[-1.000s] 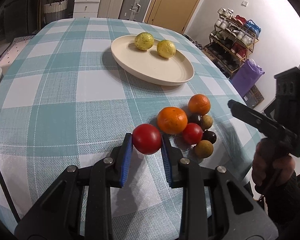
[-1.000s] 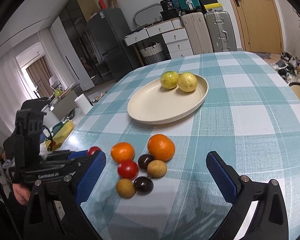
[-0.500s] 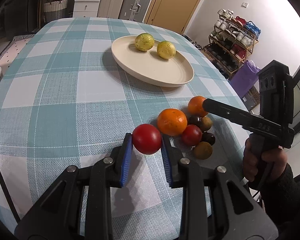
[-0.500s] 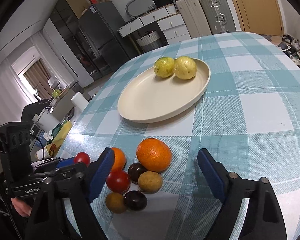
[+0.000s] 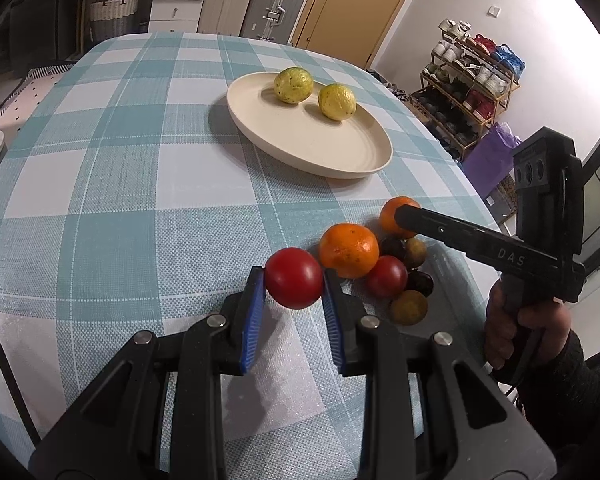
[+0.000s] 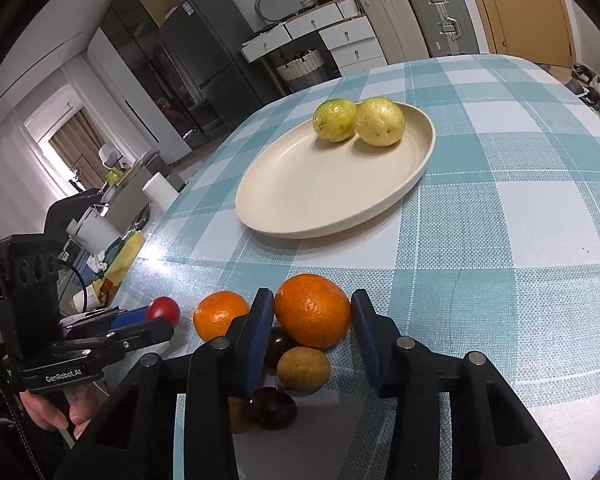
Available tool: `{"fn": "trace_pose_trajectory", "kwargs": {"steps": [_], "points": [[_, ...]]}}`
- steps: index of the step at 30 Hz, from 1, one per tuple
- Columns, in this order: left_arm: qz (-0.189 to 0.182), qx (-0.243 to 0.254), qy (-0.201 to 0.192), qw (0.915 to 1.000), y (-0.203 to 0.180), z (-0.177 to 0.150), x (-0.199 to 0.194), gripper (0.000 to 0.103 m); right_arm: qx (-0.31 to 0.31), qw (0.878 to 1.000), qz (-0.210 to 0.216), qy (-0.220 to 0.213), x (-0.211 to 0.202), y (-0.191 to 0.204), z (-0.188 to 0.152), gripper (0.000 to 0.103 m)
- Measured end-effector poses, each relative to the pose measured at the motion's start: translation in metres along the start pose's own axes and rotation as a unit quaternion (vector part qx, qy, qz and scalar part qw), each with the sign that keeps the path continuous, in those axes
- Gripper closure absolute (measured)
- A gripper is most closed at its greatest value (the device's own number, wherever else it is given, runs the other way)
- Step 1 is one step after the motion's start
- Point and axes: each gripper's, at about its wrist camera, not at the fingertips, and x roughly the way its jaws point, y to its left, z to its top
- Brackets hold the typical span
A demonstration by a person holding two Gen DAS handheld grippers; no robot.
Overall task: Organize fruits
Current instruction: 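Place the tomato and orange on the cream plate beside the citrus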
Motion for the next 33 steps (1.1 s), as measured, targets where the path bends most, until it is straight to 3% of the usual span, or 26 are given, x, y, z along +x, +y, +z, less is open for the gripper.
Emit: {"fn": "trace_pose_trajectory", "kwargs": {"steps": [13,18,23,33], "points": [[0.003,0.001,-0.013,0.9999,0.002,0.026,-0.002,0.078,0.0,0.999,0.01,-0.044,-0.023,0.0,0.012,0.064],[0.006,0.011,-0.021,0.9997,-0.001,0.05,-0.001,0.078,-0.011,0.998,0.015,-0.057,-0.03,0.005,0.026,0.064],[-0.002,-0.011,-0.036,0.9993,0.005,0.077,0.001,0.078,-0.02,0.997,0.019,-0.069,-0.03,0.008,0.045,0.064],[-0.02,-0.03,-0.035,0.9987,0.014,0.131,0.033,0.078,-0.04,0.997,0.022,-0.065,-0.003,0.008,0.086,0.064]]}}
